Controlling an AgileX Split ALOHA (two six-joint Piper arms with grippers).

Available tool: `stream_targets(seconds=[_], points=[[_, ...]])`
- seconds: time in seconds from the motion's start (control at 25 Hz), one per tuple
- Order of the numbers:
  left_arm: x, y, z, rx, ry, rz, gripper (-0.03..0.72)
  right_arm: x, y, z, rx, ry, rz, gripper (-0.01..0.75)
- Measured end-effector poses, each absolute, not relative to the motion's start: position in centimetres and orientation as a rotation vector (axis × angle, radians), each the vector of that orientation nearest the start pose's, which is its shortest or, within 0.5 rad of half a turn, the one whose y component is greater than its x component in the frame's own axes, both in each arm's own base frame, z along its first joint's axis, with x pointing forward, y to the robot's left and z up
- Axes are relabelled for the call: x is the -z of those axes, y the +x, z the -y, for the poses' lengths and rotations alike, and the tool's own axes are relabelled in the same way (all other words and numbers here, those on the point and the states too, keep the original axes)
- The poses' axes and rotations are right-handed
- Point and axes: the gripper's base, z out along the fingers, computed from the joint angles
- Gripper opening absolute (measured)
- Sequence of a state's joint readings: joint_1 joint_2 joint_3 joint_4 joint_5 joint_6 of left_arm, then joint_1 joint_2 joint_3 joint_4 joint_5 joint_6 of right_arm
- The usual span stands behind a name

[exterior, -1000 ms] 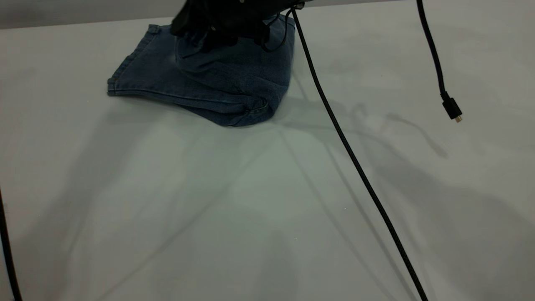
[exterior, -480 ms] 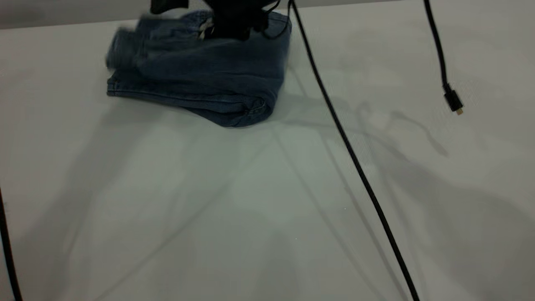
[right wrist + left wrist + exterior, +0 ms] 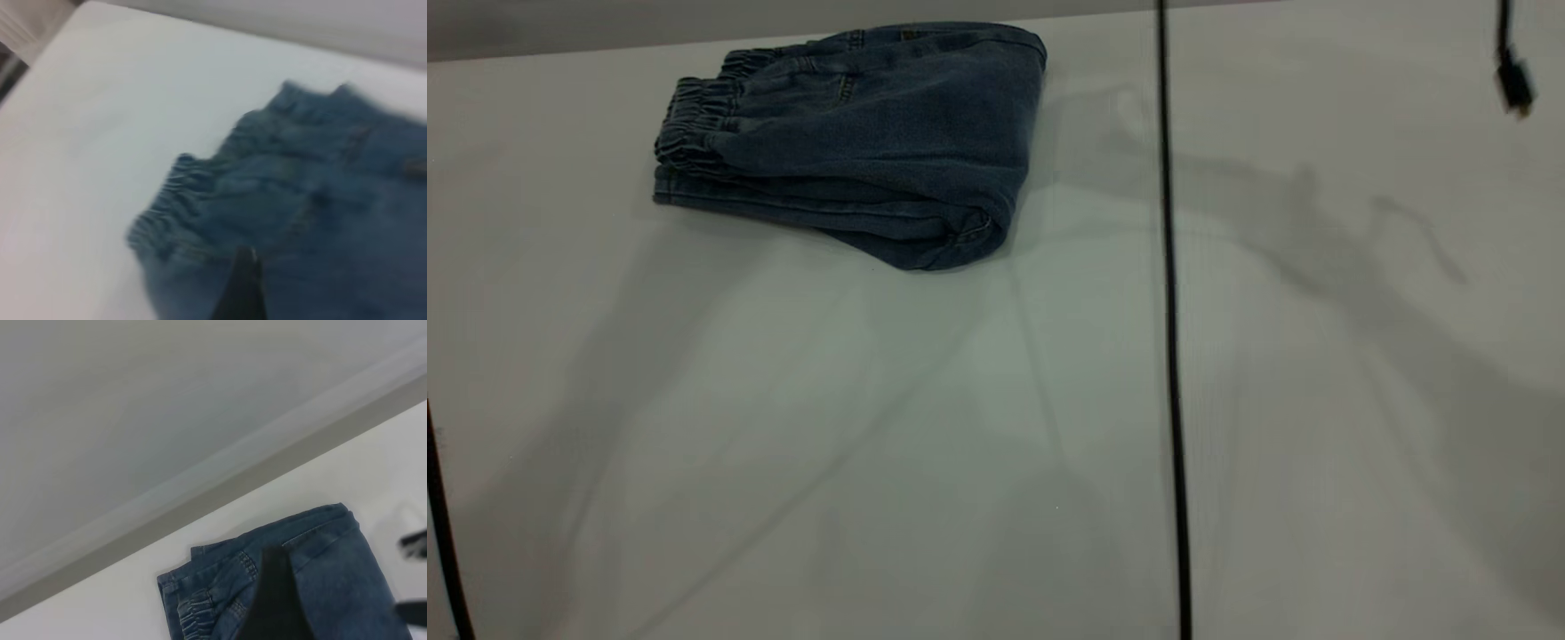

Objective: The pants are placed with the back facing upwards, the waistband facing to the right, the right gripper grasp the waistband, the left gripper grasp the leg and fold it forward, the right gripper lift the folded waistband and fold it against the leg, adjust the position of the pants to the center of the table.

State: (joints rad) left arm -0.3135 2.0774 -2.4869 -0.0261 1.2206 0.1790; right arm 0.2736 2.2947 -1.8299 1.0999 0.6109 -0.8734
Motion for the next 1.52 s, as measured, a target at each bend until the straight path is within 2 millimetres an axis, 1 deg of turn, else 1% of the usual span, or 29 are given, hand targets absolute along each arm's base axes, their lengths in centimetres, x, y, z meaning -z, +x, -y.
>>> stream_targets(seconds=[0.08, 0.2, 0.32, 0.52, 0.68, 0.84, 0.92, 1.04, 1.2, 1.36, 1.52], points=[[-43.0, 42.6, 14.0, 0.102, 0.562, -2.227, 0.503, -20.4, 48.4, -17.4, -0.758, -0.512, -2.242, 0.581], [-42.8, 42.8, 14.0, 0.080, 0.561, -2.231, 0.503, -22.8, 47.6, -16.3, -0.644, -0.626, -2.286, 0.580], [-41.9, 43.4, 13.8, 0.033, 0.563, -2.248, 0.503, -25.2, 47.1, -15.4, -0.505, -0.658, -2.311, 0.580], [-40.2, 44.6, 13.8, -0.012, 0.569, -2.283, 0.503, -27.5, 45.9, -13.8, -0.294, -0.685, -2.365, 0.580], [-38.7, 45.5, 13.9, -0.040, 0.561, -2.316, 0.503, -31.1, 44.4, -12.8, -0.203, -0.700, -2.333, 0.580], [-37.5, 46.1, 14.2, -0.031, 0.561, -2.342, 0.503, -35.4, 41.8, -12.2, -0.201, -0.712, -2.287, 0.580], [-36.7, 46.4, 14.3, -0.033, 0.565, -2.358, 0.503, -37.9, 40.2, -11.9, -0.203, -0.704, -2.248, 0.580], [-35.1, 47.2, 14.5, -0.029, 0.552, -2.395, 0.503, -40.4, 37.5, -11.4, -0.217, -0.703, -2.229, 0.580], [-32.3, 48.3, 14.9, -0.036, 0.568, -2.448, 0.503, -43.6, 34.2, -10.6, -0.215, -0.678, -2.154, 0.580], [-29.5, 49.2, 15.2, -0.036, 0.582, -2.501, 0.503, -45.6, 30.8, -10.1, -0.272, -0.641, -2.071, 0.580], [-26.2, 50.2, 15.5, -0.043, 0.600, -2.561, 0.503, -46.4, 28.3, -9.5, -0.268, -0.635, -1.968, 0.580]])
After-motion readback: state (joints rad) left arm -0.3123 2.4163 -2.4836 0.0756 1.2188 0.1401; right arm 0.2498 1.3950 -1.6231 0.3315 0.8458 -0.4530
